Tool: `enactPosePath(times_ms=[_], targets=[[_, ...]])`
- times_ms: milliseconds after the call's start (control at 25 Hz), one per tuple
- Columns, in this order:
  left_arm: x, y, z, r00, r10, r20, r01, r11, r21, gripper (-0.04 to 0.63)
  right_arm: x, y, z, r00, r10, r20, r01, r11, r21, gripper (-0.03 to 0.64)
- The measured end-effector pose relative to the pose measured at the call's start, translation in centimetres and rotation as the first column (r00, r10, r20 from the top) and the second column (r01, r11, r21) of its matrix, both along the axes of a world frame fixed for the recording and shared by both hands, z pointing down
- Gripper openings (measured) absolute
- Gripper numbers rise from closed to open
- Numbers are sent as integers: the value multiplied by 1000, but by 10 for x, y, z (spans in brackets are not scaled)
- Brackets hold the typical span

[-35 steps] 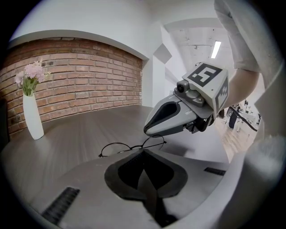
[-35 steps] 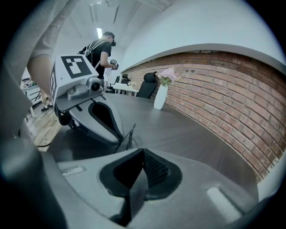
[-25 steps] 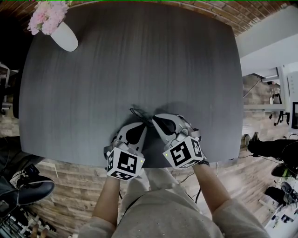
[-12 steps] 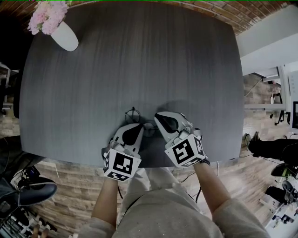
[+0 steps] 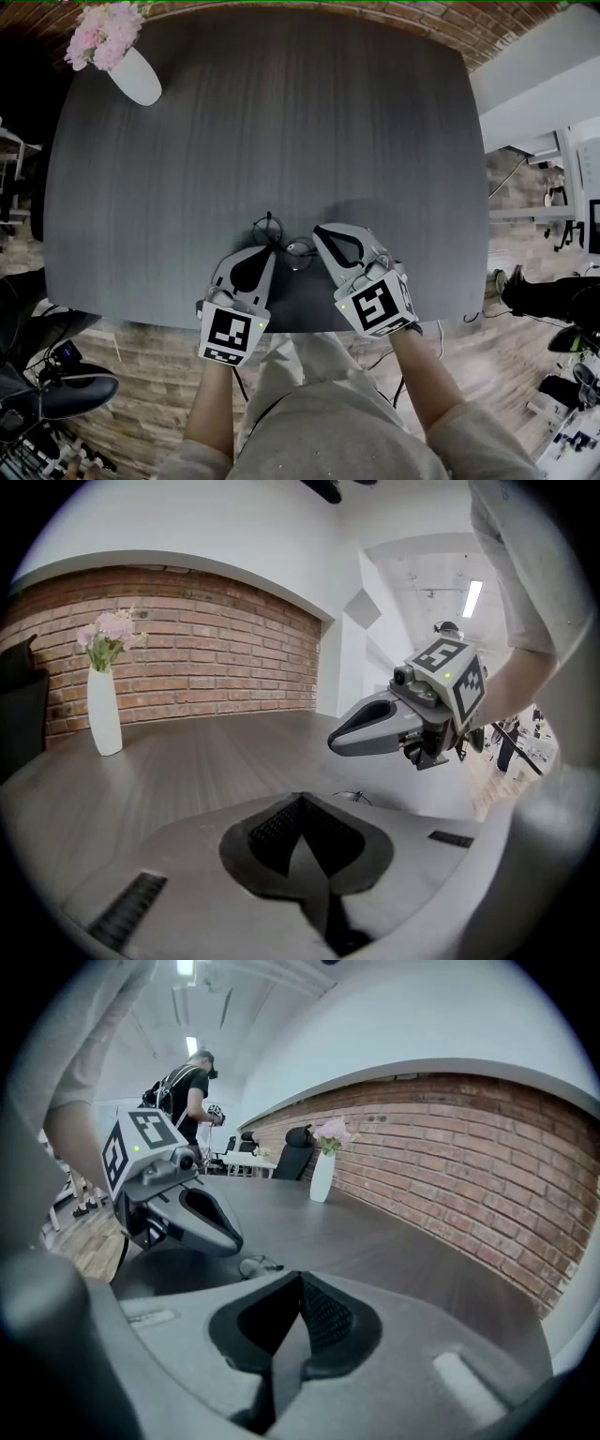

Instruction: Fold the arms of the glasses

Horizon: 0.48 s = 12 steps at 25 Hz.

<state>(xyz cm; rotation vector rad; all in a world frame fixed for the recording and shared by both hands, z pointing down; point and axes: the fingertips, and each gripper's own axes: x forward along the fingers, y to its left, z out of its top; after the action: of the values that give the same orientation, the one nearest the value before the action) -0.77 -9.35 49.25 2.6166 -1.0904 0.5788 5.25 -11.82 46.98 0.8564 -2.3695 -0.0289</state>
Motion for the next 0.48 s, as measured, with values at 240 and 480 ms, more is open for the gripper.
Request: enactPosePath(times_ms=[240,480], targets=[[-22,-3,-25,994,-98,-50,102,993,67,-2,4,0,-32,991,73,112,-77,997,30,0],[-47,0,-51,983,-165,-77,174,977,128,-2,9,8,-61,978,114,173,-129,989,78,0]])
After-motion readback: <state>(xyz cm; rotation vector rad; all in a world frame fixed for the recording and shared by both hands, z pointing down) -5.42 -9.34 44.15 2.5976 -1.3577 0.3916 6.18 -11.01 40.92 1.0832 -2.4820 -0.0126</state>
